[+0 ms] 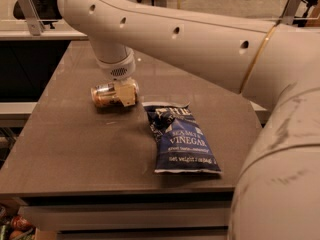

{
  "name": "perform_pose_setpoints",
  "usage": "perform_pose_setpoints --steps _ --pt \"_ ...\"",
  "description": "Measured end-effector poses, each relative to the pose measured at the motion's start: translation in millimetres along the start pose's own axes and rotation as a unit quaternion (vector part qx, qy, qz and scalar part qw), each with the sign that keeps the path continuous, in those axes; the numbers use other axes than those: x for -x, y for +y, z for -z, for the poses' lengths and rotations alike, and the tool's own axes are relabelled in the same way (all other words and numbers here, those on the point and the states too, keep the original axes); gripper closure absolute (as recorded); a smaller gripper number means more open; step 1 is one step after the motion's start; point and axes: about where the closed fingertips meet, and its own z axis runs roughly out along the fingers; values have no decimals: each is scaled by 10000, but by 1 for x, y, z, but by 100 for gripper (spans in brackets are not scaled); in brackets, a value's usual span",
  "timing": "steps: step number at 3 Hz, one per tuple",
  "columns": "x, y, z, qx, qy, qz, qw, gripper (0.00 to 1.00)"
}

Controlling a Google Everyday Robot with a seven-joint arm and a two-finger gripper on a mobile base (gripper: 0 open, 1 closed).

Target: Knock orange can over

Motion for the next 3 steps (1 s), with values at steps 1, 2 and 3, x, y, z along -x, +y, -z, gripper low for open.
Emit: perform_pose_setpoints --steps 1,2,3 --pt "-1 5 -4 56 -117 -21 9999 84" --pt "-1 5 -4 56 -117 -21 9999 61" --pt "-1 7 -7 116 -224 -35 9997 36"
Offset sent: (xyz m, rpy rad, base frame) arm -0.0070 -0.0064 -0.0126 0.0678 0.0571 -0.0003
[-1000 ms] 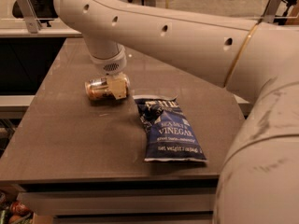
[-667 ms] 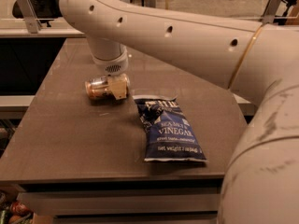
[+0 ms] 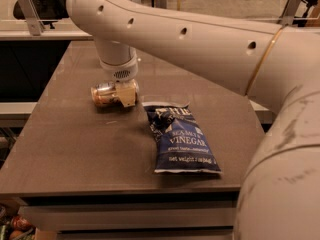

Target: Knock orange can over

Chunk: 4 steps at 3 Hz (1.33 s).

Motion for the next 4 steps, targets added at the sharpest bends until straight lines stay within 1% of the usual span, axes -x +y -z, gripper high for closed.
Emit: perform_pose_setpoints --steps 1,2,4 --pt "0 0 0 0 -1 0 10000 15" --pt "1 2 -3 76 -79 16 9999 0" --pt "1 2 -2 116 -238 69 9996 0"
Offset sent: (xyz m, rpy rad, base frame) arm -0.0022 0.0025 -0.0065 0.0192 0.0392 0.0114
